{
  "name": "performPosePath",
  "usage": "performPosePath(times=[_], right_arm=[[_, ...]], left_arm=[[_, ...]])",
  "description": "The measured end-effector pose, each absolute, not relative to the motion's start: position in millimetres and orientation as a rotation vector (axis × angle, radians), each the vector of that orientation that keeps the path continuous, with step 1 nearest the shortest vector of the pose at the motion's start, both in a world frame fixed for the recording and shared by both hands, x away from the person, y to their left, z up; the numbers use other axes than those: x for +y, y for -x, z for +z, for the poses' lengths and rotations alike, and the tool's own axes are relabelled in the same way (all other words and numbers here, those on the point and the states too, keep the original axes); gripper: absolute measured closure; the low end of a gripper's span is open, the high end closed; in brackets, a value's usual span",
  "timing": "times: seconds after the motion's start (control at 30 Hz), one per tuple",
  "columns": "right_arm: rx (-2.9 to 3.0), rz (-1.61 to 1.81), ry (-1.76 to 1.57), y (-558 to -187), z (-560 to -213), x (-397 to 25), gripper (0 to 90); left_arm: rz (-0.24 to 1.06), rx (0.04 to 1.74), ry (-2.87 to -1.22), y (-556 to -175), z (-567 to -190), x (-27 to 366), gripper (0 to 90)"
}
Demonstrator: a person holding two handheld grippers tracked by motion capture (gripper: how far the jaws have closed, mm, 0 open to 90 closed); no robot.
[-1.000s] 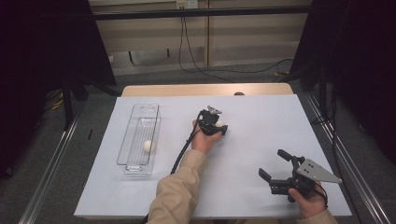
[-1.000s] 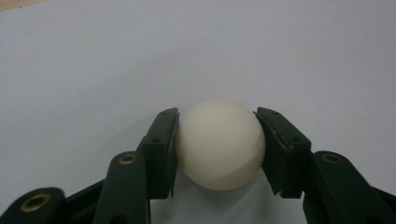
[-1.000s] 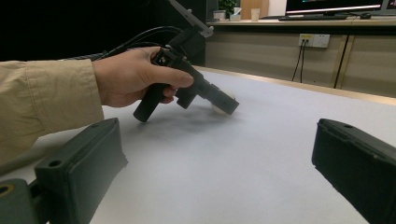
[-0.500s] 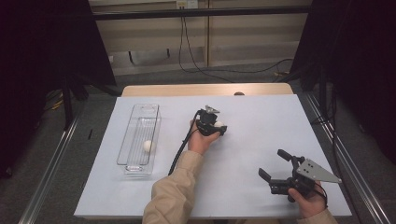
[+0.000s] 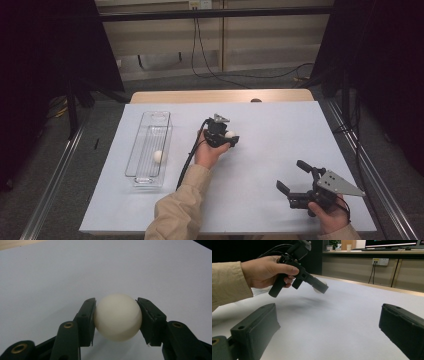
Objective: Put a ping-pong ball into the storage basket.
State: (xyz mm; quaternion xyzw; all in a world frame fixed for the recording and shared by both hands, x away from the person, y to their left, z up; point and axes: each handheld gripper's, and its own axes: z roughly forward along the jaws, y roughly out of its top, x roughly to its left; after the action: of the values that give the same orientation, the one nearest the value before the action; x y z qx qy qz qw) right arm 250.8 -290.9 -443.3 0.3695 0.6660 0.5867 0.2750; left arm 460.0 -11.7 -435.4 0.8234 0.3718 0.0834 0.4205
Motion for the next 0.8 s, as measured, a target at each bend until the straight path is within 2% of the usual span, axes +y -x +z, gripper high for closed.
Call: performPosePath(times=[0.8], right_arm=[[1.788,1.574,-0.998,-251.3,-443.5,-290.9,1.5]], left_arm=[[0.217,0.925,-2.054,-449.7,-428.3,10.3,51.1]])
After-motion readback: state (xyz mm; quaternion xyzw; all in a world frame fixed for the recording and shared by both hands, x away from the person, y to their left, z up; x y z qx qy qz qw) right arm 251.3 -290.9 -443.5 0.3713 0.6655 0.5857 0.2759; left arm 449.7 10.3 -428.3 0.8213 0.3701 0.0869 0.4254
